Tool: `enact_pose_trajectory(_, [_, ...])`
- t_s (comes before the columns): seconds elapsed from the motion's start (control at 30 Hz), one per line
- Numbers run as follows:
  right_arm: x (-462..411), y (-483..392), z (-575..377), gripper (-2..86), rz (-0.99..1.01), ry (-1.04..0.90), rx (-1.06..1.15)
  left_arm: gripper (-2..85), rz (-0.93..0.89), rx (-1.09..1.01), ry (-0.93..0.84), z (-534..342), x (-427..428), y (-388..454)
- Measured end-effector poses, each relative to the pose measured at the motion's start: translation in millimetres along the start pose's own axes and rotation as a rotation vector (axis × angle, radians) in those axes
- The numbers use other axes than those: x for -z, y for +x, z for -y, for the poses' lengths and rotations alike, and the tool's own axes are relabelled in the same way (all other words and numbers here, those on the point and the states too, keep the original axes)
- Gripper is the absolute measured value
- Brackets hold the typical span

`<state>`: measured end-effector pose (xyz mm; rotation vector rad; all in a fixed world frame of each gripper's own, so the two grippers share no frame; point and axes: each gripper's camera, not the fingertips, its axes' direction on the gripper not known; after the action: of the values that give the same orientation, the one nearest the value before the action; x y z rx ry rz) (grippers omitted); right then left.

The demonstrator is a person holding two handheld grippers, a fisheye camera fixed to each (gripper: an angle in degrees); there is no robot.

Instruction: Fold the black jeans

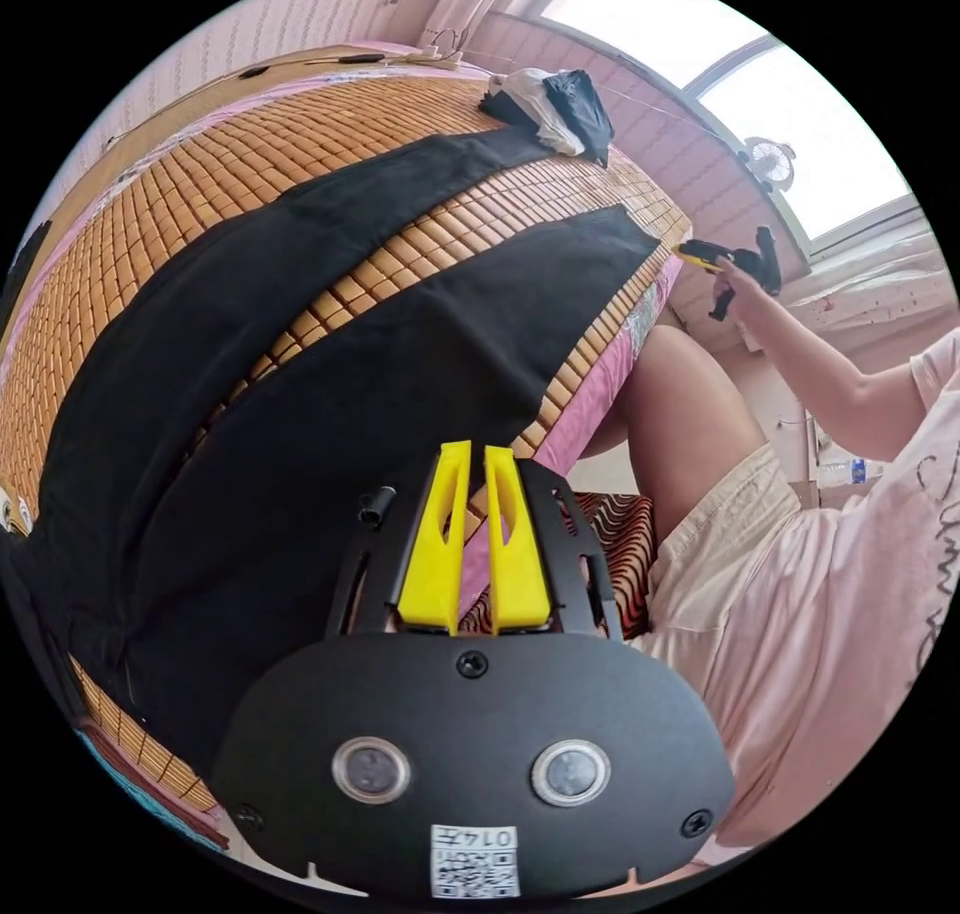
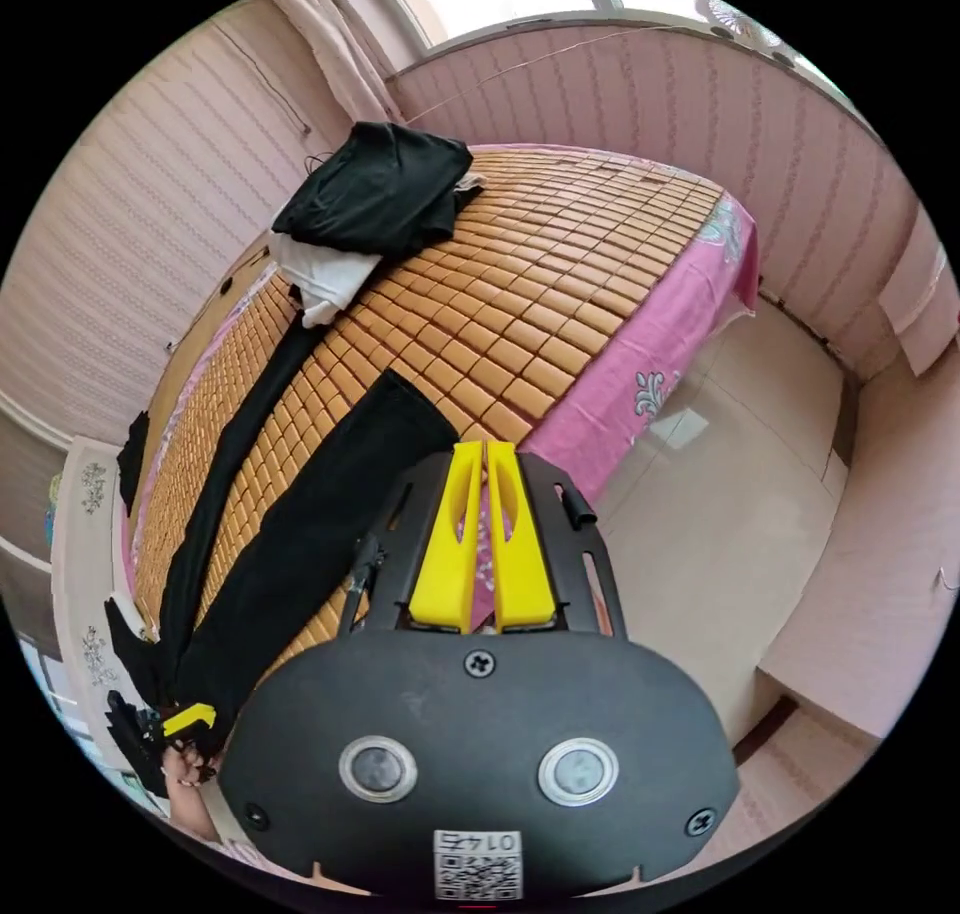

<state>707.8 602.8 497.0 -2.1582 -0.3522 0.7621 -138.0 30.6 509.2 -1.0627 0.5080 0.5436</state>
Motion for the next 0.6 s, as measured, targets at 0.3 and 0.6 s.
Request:
enact_pose_trajectory(0.3, [-19.9,-192.4,-21.1,-0.3,-0.004,-0.070,0.680,3.8,0.259,0.051,0.070,17.7,10.9,-18.9])
enact_pose_trajectory(0.6, [-57.7,-260.7,-27.4,-0.3,-0.111,-0.072,0.797,4.3,0.288,0.086,-0.008,10.5,-14.2,-30.7])
